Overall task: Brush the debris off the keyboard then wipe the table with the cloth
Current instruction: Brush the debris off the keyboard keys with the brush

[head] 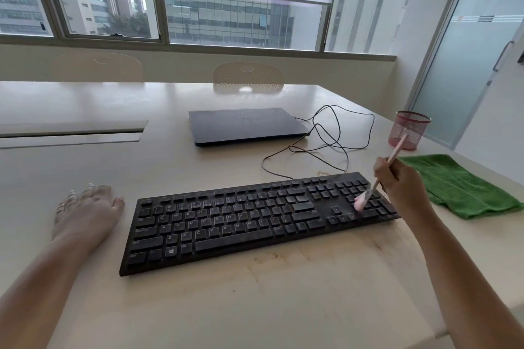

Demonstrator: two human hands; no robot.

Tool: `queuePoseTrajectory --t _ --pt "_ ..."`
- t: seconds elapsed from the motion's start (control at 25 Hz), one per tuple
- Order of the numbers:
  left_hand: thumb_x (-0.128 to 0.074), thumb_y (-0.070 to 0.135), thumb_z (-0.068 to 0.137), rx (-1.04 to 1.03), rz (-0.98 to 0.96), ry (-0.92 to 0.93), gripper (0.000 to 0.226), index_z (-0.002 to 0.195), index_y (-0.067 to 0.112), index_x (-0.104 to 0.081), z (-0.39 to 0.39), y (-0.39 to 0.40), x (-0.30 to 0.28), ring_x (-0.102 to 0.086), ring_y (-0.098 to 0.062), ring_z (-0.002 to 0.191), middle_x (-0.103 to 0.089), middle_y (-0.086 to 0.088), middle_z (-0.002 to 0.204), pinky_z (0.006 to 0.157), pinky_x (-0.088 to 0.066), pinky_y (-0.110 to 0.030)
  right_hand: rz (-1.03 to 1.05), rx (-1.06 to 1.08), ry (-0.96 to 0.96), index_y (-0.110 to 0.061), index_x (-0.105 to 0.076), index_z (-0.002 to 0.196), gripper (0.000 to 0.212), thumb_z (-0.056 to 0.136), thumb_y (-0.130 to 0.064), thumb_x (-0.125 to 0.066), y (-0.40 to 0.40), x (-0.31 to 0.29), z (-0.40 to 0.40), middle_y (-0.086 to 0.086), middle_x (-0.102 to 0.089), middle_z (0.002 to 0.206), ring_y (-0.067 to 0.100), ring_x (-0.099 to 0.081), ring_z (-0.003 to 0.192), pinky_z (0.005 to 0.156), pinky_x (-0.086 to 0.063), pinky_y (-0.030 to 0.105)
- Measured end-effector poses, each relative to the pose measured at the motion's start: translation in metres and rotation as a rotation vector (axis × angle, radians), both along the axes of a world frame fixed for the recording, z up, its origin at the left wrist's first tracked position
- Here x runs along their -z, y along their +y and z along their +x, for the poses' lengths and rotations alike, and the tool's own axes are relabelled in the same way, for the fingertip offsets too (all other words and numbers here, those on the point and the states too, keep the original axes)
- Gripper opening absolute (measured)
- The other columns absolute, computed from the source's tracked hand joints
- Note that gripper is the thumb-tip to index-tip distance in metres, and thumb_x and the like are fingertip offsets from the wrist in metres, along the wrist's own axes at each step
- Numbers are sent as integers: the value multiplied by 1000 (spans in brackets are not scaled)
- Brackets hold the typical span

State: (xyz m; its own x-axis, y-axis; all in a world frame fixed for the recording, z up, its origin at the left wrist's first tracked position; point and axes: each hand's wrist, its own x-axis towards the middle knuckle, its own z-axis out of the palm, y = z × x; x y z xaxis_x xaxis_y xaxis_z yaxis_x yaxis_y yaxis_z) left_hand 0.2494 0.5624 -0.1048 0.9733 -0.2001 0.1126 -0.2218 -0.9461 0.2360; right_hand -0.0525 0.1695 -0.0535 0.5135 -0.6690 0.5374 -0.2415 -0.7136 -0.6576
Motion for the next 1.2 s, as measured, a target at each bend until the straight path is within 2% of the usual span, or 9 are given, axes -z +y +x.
queuePoseTrajectory --t 0.16,0.36,0.48,0.6,0.68,0.92,1.0,1.08,1.2 --pt "-31 39 99 3 7 1 51 143 13 -33 2 0 1 -16 -34 143 -22 -11 155 118 -11 -40 78 -140 -51 -23 -60 69 32 88 -45 -48 9 -1 1 -11 -60 48 4 -53 41 43 -40 14" --pt "-31 39 99 7 1 -2 52 144 13 -32 2 0 2 -16 -34 143 -22 -11 155 118 -10 -40 -173 522 107 0 -66 84 49 98 -39 -41 2 -6 -11 20 -67 71 38 -64 69 56 -34 30" --pt "-30 40 99 16 11 -7 52 143 13 -32 2 0 3 -16 -34 143 -22 -11 155 118 -11 -40 -5 239 -97 -12 -62 69 44 94 -45 -47 7 -2 -6 -7 -63 50 8 -60 45 43 -40 20" --pt "-30 40 99 6 4 0 52 144 13 -31 0 -1 2 -16 -34 143 -22 -10 155 118 -11 -41 233 43 -238 -18 -53 76 53 72 -71 -47 -1 -1 -3 -3 -56 51 0 -49 35 36 -36 13" --pt "-30 40 99 3 11 0 53 145 13 -30 1 -1 2 -16 -34 143 -21 -10 155 118 -12 -40 193 50 -262 -29 -50 80 59 64 -85 -42 -9 -2 -7 -5 -54 56 0 -48 39 38 -35 11" --pt "-30 41 98 9 23 -6 54 145 14 -31 4 1 4 -18 -33 143 -22 -10 155 118 -12 -40 54 -167 -19 -16 -58 76 48 84 -61 -43 15 0 -1 -14 -56 46 3 -45 36 37 -31 9" --pt "-30 41 99 8 13 -10 53 144 14 -31 2 0 2 -17 -34 143 -22 -10 155 118 -12 -40 36 25 107 -5 -61 84 42 93 -41 -44 6 -2 -7 -11 -57 46 3 -52 41 40 -37 18" --pt "-30 40 99 -1 6 -13 53 144 13 -31 -1 -2 1 -16 -34 143 -22 -10 155 117 -12 -40 -13 293 153 -1 -61 94 44 96 -40 -41 -7 -3 -17 -2 -63 66 14 -56 54 49 -33 25" --pt "-30 40 99 -5 13 -18 53 144 13 -31 0 0 2 -16 -34 143 -21 -10 155 118 -12 -40 -2 250 57 -5 -60 90 47 93 -46 -37 -6 -4 -13 2 -59 69 9 -57 52 47 -35 25"
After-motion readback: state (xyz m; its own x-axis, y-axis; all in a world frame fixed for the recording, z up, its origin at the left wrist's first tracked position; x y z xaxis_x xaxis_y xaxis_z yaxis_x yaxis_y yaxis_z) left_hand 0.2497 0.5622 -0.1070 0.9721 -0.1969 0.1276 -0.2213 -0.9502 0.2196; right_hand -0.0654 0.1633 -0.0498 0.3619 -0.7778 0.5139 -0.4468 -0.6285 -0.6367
